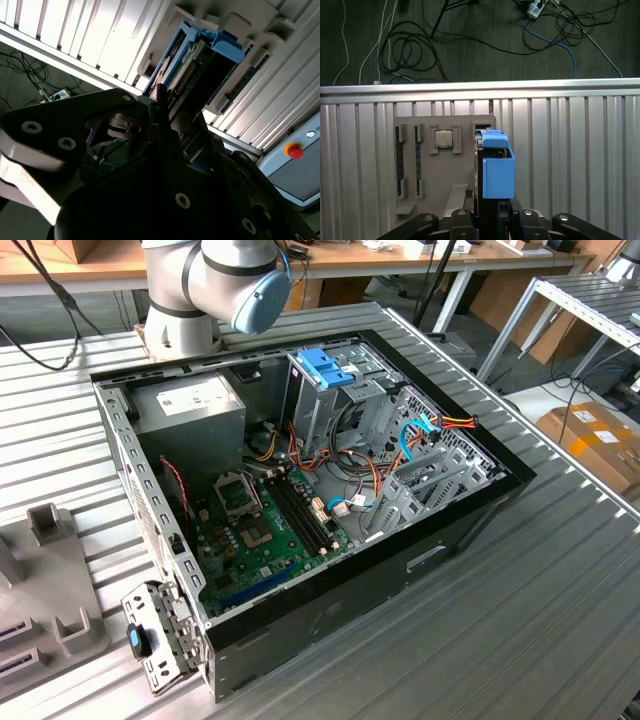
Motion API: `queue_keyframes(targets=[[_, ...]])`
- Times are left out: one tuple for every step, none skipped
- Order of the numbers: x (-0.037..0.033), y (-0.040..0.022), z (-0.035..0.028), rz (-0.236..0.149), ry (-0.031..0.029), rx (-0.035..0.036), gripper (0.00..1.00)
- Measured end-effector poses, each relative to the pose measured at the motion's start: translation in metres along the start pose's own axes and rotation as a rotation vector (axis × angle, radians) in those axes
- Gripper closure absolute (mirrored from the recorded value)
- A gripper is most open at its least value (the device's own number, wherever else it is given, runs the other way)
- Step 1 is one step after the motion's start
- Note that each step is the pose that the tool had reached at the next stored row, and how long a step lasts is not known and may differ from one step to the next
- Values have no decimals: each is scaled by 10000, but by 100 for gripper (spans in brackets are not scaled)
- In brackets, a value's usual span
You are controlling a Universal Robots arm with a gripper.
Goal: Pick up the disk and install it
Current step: 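Pick up the disk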
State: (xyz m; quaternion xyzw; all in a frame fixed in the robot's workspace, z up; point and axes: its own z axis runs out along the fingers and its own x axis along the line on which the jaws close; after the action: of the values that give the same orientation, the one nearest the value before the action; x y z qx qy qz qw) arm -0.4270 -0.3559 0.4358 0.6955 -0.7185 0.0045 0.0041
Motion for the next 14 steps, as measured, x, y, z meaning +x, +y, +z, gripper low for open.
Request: queue_keyframes(targets=[[0,0,-26,0,0,0,65],[1,0,-65,0,0,-1,65],[1,0,-115,0,0,-1,65],[2,0,-151,0,-1,1,65],[2,0,-176,0,0,0,65],[2,0,-195,0,0,-1,65],[2,0,-196,0,-1,1,65],[2,0,-197,0,0,0,65],[2,0,-198,0,0,0,65],[2,0,-198,0,-1,0,65],[3,0,-201,0,0,-1,65],[3,0,-215,0,0,-1,65],[3,0,-245,0,0,-1,65],[3,0,-269,0,0,-1,65]])
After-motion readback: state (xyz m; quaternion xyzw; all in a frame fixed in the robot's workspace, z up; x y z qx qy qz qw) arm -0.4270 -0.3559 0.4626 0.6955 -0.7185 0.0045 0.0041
